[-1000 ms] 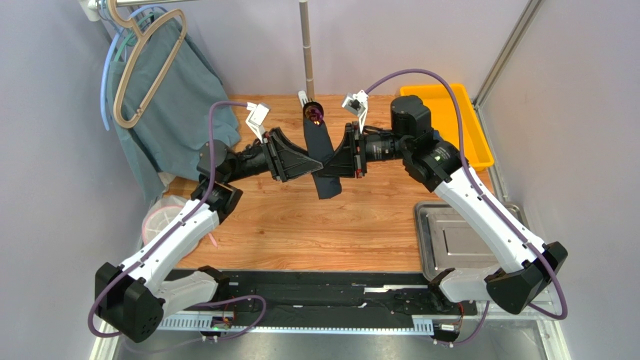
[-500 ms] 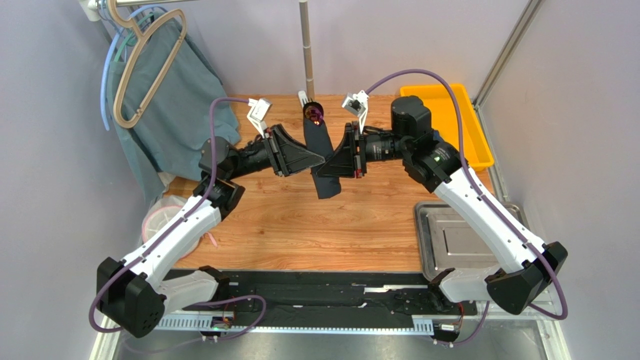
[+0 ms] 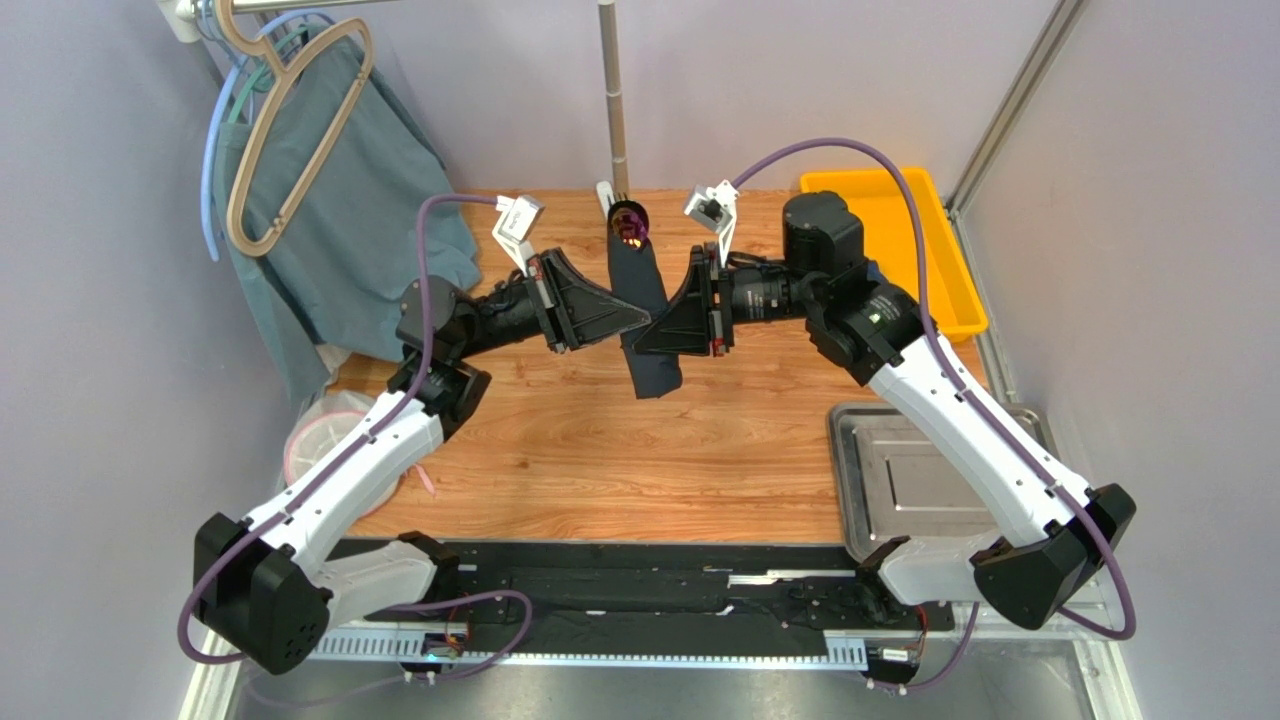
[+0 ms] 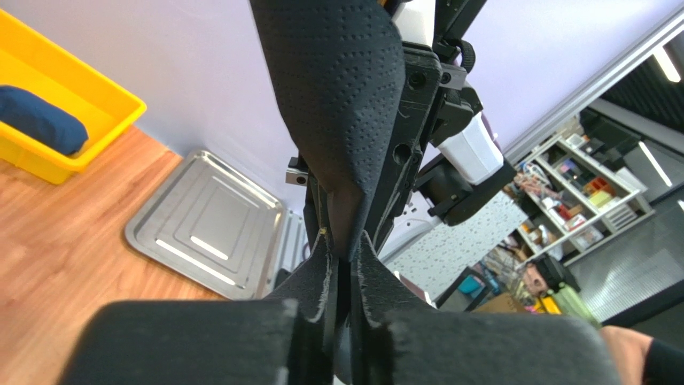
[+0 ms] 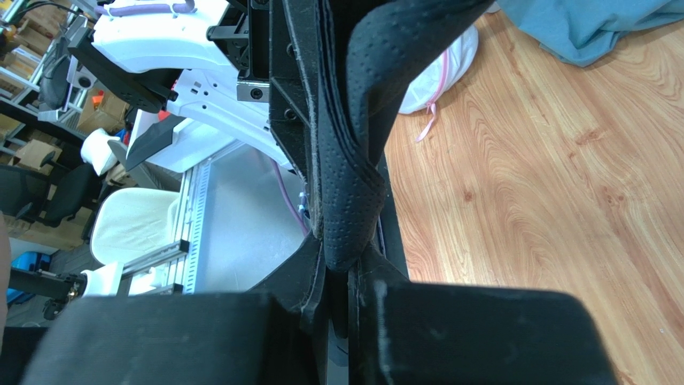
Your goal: Place the utensils on the paper napkin and roll it up
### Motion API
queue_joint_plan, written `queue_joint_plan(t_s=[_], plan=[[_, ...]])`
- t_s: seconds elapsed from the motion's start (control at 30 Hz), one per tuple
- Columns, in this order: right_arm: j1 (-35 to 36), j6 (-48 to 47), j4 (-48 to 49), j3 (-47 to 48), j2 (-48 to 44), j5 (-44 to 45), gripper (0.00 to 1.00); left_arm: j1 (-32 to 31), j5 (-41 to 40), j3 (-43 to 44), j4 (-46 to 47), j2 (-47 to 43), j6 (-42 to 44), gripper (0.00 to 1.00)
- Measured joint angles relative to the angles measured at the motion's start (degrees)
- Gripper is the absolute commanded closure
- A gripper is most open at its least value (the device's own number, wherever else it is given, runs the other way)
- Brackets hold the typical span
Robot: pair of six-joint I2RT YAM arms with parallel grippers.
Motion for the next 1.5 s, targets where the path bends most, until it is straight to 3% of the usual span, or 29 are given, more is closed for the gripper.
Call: queue_joint_plan(t_s=[0.17,0.33,0.5,0.8,0.93,1.5], plan=[[0.0,-0.2,-0.3,0.0,0.0,-0.2,0.92,0.0,0.5,0.0,0.3,0.0,1.4,1.00],[0.1,-1.3,-0.7,0.0,0.0,-0.1,0.71,0.1,0.7,0.0,0.1,0.0,2.0,1.00],[-0.2,-3.2,-2.2,0.1,-0.2,-0.1,0.57,0.1,1.3,0.0,-0.6,0.0,2.2,1.00],[-3.3,-3.6,-4.4,0.5,-0.2,-0.3,0.53,0.1,1.9,-0.6,-0.9,0.0,2.8,1.00],[-3.4,-3.5,-5.0,0.5,-0.3,-0.4,0.45,0.1,2.0,-0.7,-1.0,0.0,2.8,1.00],[-7.1,6.2,-4.3,9.7,2.4,-0.5,0.50,0.1,3.0,-1.9,-1.0,0.1,3.8,1.00]])
